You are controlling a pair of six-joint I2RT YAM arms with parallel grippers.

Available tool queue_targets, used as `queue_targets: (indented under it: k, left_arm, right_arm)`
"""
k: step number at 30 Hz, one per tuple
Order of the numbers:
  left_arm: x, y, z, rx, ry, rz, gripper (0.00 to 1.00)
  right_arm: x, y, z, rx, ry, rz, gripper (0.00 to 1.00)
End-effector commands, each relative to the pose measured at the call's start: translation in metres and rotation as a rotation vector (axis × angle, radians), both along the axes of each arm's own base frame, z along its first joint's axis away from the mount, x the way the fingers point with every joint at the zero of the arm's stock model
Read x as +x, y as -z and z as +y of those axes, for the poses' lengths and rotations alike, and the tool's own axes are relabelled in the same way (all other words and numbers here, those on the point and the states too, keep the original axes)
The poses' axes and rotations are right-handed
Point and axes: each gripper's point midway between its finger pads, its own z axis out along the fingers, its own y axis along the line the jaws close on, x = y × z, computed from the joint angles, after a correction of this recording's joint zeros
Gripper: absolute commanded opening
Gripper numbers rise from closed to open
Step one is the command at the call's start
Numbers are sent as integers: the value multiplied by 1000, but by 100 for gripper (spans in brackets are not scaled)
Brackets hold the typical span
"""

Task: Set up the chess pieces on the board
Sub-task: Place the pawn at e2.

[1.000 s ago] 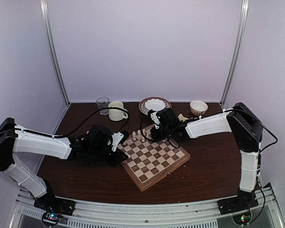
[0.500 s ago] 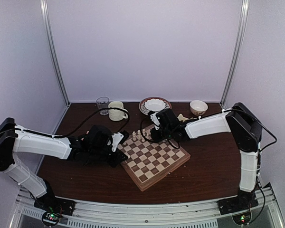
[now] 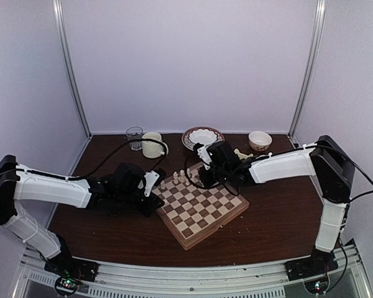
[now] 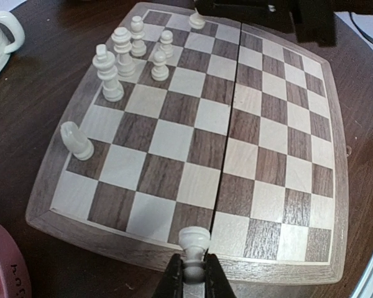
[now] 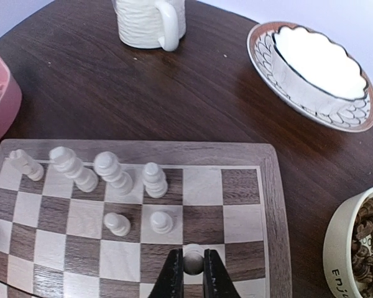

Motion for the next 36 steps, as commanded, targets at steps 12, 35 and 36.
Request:
queue_targets:
  k: [12,35,36]
  left_arm:
    - [26,-17,35,25,-220,-89,0]
    - [34,-19,56,-17,-303,-60,0]
    - [34,-20,56,-19,-303,-61,0]
  right_arm:
    - [-44,-26,59,17,-182,-86,6]
    - [-36,9,85,-14,-221,-15,7]
    - [-36,10,85,-19,-218,-15,7]
